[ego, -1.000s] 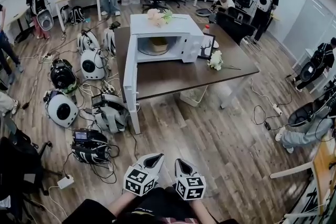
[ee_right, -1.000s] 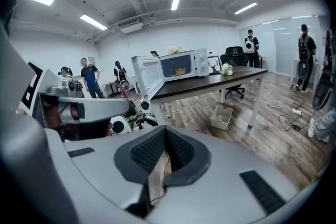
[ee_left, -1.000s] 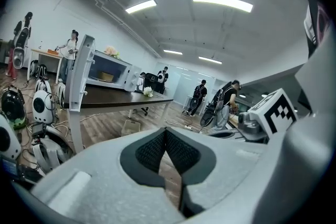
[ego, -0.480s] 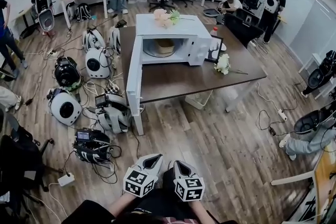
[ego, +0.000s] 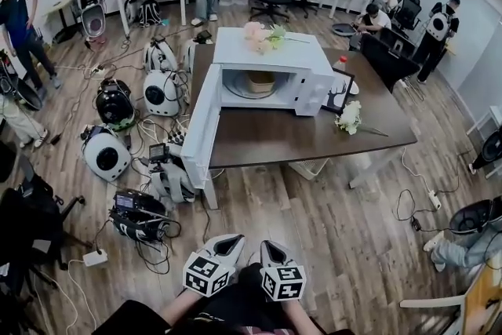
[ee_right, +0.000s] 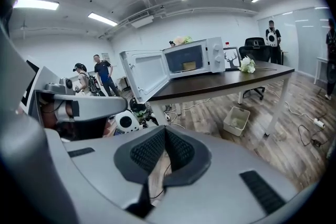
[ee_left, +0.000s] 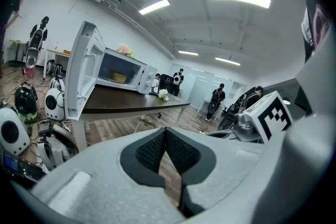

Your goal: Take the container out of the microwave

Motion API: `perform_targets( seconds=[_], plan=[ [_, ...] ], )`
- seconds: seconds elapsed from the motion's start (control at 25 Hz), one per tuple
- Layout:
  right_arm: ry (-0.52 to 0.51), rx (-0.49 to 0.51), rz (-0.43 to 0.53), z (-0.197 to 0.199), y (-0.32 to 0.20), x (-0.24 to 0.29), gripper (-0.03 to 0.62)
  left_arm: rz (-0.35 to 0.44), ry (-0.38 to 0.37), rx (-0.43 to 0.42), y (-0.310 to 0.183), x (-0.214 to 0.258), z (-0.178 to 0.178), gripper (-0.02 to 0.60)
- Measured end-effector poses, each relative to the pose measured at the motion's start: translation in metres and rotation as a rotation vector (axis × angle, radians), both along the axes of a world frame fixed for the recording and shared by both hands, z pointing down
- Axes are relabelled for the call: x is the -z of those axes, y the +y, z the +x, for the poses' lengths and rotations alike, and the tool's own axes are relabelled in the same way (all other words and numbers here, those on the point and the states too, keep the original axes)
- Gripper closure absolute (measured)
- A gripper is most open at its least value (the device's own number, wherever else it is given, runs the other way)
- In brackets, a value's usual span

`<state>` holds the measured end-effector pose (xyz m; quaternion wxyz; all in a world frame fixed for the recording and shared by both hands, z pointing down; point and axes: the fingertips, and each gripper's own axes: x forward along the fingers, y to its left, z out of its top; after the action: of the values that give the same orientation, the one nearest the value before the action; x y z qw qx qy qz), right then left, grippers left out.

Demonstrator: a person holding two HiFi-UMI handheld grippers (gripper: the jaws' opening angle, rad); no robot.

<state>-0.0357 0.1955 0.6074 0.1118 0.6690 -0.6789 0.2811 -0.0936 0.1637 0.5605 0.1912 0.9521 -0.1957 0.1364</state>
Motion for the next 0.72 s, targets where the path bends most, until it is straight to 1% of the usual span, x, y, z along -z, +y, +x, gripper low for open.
perform_targets(
  seconds=[0.12,0.36,0.6,0.72],
  plan=[
    [0.005,0.048,0.008,0.019,-0.018,0.001,0.585,0.003,-0.002,0.039,-0.017,-0.001,0.020,0.572],
    [0.032,0.104,0.033,0.066,-0.044,0.007,0.586,0.024,0.014,0.075,-0.039,0.005,0.069,0.572],
    [0.036,0.159,0.049,0.096,-0.057,0.010,0.586,0.021,0.007,0.119,-0.044,0.002,0.098,0.572],
    [0.031,0.166,0.048,0.111,-0.058,0.007,0.586,0.020,0.002,0.127,-0.044,0.000,0.111,0.572]
  ],
)
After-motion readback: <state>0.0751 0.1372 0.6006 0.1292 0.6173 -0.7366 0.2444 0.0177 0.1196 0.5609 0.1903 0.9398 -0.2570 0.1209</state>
